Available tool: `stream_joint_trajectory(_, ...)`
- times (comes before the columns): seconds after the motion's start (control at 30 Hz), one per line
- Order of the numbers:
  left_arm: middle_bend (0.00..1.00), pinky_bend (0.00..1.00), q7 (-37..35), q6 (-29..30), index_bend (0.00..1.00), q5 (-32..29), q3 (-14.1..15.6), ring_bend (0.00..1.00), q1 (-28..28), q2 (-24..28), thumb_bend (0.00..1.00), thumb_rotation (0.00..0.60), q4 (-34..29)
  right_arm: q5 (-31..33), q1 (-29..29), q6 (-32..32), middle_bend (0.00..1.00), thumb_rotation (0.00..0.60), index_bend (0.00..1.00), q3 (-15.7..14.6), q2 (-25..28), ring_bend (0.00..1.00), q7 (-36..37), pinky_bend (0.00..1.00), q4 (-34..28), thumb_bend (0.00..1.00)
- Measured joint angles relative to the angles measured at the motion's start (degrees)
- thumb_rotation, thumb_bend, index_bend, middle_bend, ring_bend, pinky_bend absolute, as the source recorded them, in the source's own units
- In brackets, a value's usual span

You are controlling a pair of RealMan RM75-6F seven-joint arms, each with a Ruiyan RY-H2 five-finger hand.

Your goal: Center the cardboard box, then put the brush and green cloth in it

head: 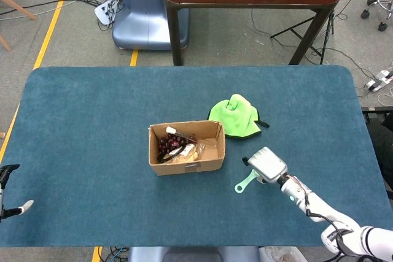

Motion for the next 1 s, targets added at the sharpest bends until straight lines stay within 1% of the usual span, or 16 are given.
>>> stream_joint_trajectory(0.2, 0.17, 0.17, -0.10, 0.14, 0.18, -0.03, -0.04, 0.04, 0.17, 0.17, 0.11, 0.600, -0.06, 0.35, 0.77, -1.90, 1.00, 0.600, 0.46, -0.45, -1.07, 1.00, 0.40, 1.00, -0.02, 0.12)
stream_joint_trajectory(0.6, 0.17, 0.17, 0.39, -0.09, 0.18, -0.39, -0.06, 0.04, 0.19, 0.23, 0.11, 0.600, 0.03, 0.78, 1.18, -3.48, 1.00, 0.600, 0.47, -1.07, -0.69, 1.00, 1.39, 1.00, 0.05, 0.28)
stream_joint_trajectory(0.8, 0.17, 0.17, 0.43, -0.30, 0.18, -0.63, 0.03, 0.04, 0.27, 0.40, 0.11, 0.600, 0.13, 0.99, 1.53, -4.39, 1.00, 0.600, 0.48, -1.28, -0.89, 1.00, 1.63, 1.00, 0.38, 0.32)
stream_joint_trajectory(1.0, 0.17, 0.17, 0.32, -0.45, 0.18, -0.45, 0.31, 0.04, 0.42, 0.52, 0.11, 0.600, 0.44, 1.30, 2.01, -5.39, 1.00, 0.600, 0.48, -1.39, -1.17, 1.00, 1.76, 1.00, 0.78, 0.33)
